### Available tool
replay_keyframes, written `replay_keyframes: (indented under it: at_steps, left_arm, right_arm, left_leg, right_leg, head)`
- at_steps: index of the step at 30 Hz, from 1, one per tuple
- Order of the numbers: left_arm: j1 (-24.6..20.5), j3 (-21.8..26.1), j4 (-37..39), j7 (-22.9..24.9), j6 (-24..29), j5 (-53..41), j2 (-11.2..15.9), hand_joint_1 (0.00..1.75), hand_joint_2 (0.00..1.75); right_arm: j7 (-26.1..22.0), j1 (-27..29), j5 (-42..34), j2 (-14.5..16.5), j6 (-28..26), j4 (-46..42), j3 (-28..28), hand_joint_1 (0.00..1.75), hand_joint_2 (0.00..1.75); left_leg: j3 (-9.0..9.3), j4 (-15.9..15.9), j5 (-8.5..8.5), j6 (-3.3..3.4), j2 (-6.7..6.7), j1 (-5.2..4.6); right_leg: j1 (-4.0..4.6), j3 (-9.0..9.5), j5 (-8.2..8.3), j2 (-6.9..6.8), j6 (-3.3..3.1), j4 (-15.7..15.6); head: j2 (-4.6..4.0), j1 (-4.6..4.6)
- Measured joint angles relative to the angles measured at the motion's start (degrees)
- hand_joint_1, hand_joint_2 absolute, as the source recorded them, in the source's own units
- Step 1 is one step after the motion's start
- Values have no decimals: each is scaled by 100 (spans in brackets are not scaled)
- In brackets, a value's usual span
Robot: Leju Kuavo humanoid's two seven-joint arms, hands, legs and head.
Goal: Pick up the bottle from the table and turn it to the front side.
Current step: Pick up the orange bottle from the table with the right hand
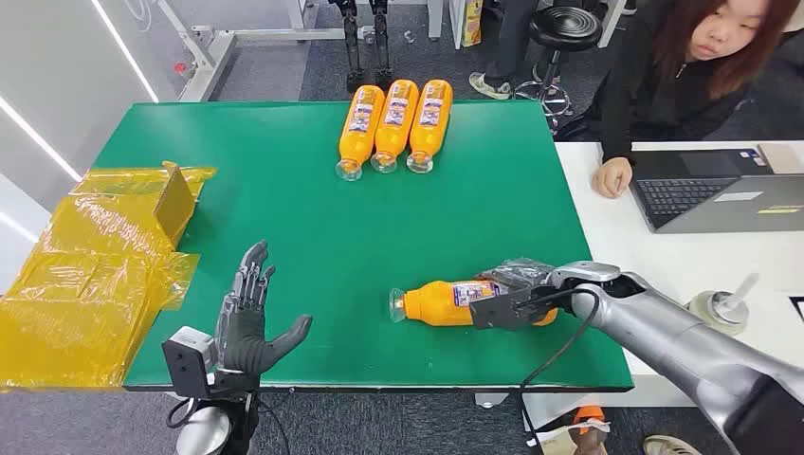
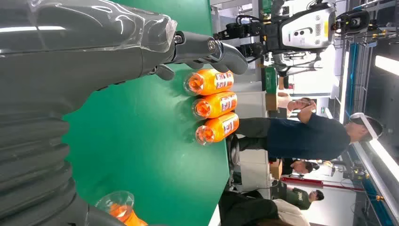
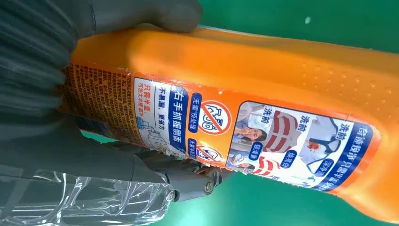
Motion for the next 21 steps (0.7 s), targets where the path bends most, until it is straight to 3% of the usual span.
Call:
replay_keyframes:
  at_steps: [8,12,16,21]
  left_arm:
    - [1,2,0,-14,-1,3,4,0,175]
    - [39,26,-7,-33,43,-2,4,0,175]
    - [136,77,-43,-49,123,-39,-2,0,175]
    - [204,128,-124,-19,254,-139,-42,0,175]
  right_arm:
    - [13,0,-33,0,-158,-44,66,175,175]
    - [8,38,209,-35,-911,-153,12,175,175]
    - [51,296,637,-124,-1781,-526,-434,175,175]
    - [110,865,1220,-189,-2019,-1197,-1249,175,175]
  left_leg:
    - [-1,0,0,0,0,0]
    - [0,0,0,0,0,0]
    - [-1,0,0,0,-3,0]
    - [-3,0,-2,-1,-3,1]
  right_leg:
    - [0,0,0,-1,0,0]
    - [0,0,0,0,0,0]
    - [1,-1,-2,-2,1,-1]
    - [1,-2,-3,-2,1,-1]
  head:
    - [0,0]
    - [0,0]
    - [0,0]
    - [0,-1]
